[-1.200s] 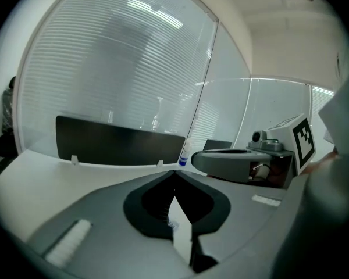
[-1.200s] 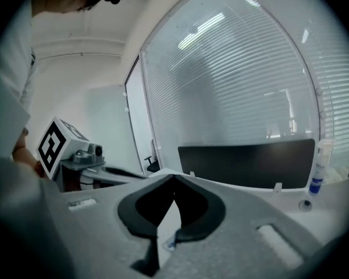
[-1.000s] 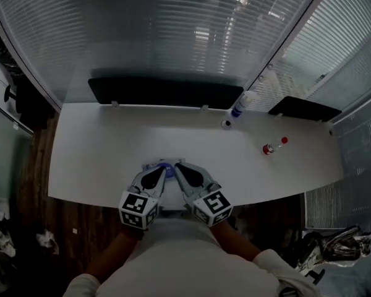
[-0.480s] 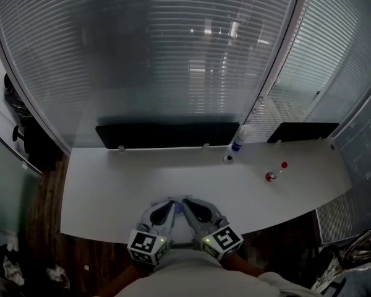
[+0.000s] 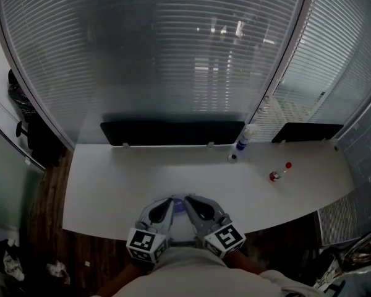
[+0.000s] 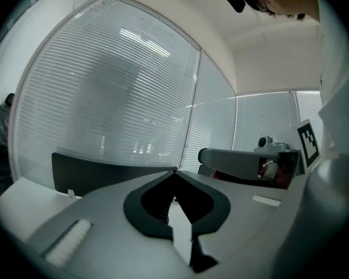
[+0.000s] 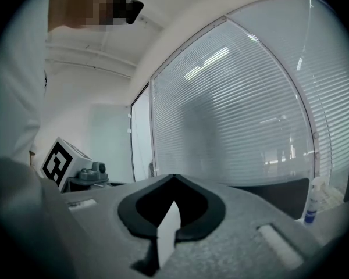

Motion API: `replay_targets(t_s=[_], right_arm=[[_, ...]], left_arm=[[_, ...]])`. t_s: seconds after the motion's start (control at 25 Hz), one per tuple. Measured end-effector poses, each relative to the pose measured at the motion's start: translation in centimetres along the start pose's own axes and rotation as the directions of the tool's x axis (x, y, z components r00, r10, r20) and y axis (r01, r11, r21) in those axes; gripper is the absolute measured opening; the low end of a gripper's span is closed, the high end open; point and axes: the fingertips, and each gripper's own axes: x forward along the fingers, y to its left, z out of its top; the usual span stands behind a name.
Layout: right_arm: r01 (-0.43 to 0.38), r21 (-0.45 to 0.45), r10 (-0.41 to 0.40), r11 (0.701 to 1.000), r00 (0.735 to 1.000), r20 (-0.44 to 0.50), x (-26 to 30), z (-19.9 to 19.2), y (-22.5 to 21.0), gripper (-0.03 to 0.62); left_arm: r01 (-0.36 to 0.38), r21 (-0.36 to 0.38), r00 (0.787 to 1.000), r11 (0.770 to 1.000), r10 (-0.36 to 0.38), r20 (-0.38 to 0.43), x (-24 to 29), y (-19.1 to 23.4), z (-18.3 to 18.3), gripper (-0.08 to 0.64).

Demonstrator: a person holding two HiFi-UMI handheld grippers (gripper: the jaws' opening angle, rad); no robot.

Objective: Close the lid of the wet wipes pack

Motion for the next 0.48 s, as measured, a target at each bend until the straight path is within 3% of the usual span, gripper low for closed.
replay_targets(t_s=[0.48], right_arm=[[0.007,0.024,-0.007,1.000,1.000,0.001,-0.36,-0.53,-0.54,0.000]], left_arm=[[0.007,0.011,1.000,1.000,-0.007,-0.006,0.47,0.03,-0.07,0.003]])
